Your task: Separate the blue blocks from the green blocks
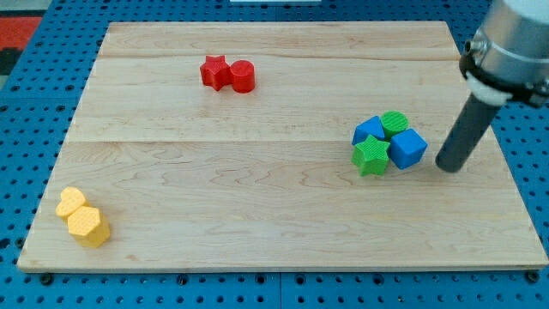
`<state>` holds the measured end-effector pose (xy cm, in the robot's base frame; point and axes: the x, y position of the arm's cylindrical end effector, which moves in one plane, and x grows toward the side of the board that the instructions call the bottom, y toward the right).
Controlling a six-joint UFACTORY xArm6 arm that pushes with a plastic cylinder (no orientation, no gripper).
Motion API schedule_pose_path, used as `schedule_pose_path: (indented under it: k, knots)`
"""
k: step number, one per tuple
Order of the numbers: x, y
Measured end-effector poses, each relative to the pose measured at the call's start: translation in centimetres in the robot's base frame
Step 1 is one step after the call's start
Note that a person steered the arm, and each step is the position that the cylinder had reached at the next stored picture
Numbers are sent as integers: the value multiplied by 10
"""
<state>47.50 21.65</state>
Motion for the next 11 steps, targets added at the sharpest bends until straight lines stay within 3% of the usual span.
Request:
schedule_pose_path:
  k: [2, 5, 7, 11]
  knots:
    - [-3, -72]
    - [-94, -141]
    - [-134, -134]
    - [-138, -134]
